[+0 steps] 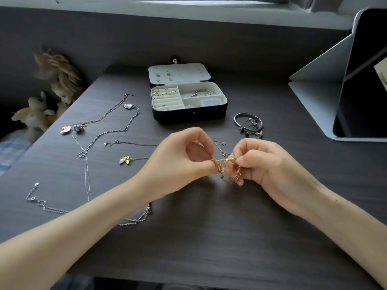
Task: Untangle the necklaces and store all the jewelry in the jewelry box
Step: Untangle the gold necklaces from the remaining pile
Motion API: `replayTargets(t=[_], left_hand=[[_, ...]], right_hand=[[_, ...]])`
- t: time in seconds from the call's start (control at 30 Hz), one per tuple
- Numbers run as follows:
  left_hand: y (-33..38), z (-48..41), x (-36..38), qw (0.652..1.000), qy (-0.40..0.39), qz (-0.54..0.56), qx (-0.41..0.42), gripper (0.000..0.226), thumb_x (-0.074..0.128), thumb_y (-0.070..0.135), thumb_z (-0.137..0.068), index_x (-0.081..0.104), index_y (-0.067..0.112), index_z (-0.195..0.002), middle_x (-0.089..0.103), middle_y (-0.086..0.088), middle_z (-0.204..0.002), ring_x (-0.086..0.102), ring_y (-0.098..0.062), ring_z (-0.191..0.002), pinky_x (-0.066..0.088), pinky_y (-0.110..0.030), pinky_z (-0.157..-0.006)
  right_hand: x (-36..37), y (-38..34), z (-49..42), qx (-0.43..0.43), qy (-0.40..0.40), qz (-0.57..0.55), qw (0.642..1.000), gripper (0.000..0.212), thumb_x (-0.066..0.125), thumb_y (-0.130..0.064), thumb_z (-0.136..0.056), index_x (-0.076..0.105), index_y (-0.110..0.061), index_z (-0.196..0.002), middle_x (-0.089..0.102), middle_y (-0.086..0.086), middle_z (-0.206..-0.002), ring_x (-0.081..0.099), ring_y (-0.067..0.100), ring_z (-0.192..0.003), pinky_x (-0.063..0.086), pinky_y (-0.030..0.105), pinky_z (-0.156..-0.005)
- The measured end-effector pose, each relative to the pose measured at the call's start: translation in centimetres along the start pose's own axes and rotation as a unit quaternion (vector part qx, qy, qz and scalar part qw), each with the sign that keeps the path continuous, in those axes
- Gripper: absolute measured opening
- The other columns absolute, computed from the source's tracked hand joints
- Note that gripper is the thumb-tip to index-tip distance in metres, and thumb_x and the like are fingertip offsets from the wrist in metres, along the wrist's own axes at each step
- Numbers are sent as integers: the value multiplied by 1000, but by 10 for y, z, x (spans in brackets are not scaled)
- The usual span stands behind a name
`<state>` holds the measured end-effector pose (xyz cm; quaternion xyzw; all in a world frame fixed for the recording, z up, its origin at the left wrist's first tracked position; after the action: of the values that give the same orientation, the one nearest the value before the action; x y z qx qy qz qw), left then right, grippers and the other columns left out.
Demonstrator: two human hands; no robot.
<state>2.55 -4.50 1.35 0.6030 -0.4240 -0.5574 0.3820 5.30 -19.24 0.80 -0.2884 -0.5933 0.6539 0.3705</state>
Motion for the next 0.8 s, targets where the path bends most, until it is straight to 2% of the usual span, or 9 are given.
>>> replayTargets(t=[0.1, 0.17, 0.23, 0.3, 0.43, 0.53, 0.67, 0.73, 0.8], left_hand=[[-3, -2, -2, 993, 2, 106, -49, 21, 72, 9, -55, 60, 20, -68, 72, -12, -71, 66, -25, -71, 52, -41, -81], [-2, -2, -1, 985, -9, 160, -69, 26, 72, 1, -56, 57, 14, -71, 71, -12, -69, 67, -23, -69, 52, -33, -77], [-1, -2, 2, 974, -22, 208, -85, 27, 69, -10, -67, 53, 10, -76, 71, -11, -67, 68, -19, -65, 52, -27, -71], [-3, -3, 4, 961, -33, 253, -104, 25, 65, -12, -71, 53, 9, -78, 69, -11, -66, 66, -18, -62, 54, -28, -70], [-6, -3, 5, 930, -48, 340, -134, 13, 54, -2, -65, 55, 9, -73, 59, -10, -59, 57, -19, -57, 58, -34, -71], [-5, -3, 6, 911, -61, 381, -144, 11, 50, 1, -64, 56, 9, -68, 48, -7, -58, 50, -17, -56, 55, -33, -62], [-5, -3, 3, 919, -80, 357, -145, 13, 47, 3, -63, 53, 10, -71, 42, -3, -57, 43, -14, -49, 37, -19, -42], [-6, -3, -1, 948, -73, 283, -122, 12, 48, 3, -64, 55, 11, -71, 44, -3, -55, 40, -13, -46, 28, -17, -38], [-6, -3, -5, 982, -61, 162, -79, 12, 50, 5, -65, 56, 12, -72, 47, -2, -54, 40, -12, -46, 27, -17, -40]], right_hand=[[2, 2, 0, 42, -33, -41, 998, 6, 48, -5, -67, 49, -10, -63, 52, 11, -57, 41, 15, -48, 29, 23, -42], [2, 3, 0, 61, -50, -46, 996, 6, 49, -6, -68, 49, -9, -64, 44, 8, -53, 33, 12, -46, 20, 23, -42], [2, 3, 0, 72, -61, -44, 995, 5, 50, -7, -70, 51, -8, -66, 39, 5, -50, 28, 11, -45, 14, 25, -44], [2, 3, 1, 75, -71, -36, 994, 7, 52, -8, -72, 54, -9, -65, 37, 4, -49, 26, 11, -45, 12, 25, -44], [0, 0, 2, 78, -77, -14, 994, 10, 56, -11, -74, 58, -13, -64, 39, 1, -52, 24, 10, -46, 13, 24, -44], [-1, -1, 3, 78, -77, 3, 994, 4, 61, -10, -71, 60, -10, -74, 44, 2, -58, 29, 9, -45, 15, 21, -42], [-5, 0, 4, 84, -78, 55, 992, 23, 63, -3, -64, 64, -9, -86, 51, 3, -63, 34, 10, -45, 18, 20, -40], [-10, 0, 5, 89, -79, 108, 987, 30, 63, -2, -63, 67, -13, -90, 56, 2, -67, 38, 12, -49, 23, 18, -39], [-13, -1, 6, 93, -82, 153, 980, 32, 65, -6, -63, 69, -18, -92, 59, -1, -69, 45, 13, -53, 27, 17, -39]])
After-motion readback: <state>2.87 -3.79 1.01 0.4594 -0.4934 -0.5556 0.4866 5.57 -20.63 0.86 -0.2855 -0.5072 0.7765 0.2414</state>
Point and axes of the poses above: each hand's wrist, its own z-axis away from the middle knuckle, its own x-axis out of the palm, y = z × x, the point moved 5 cm from there along -z, towards the middle knuckle
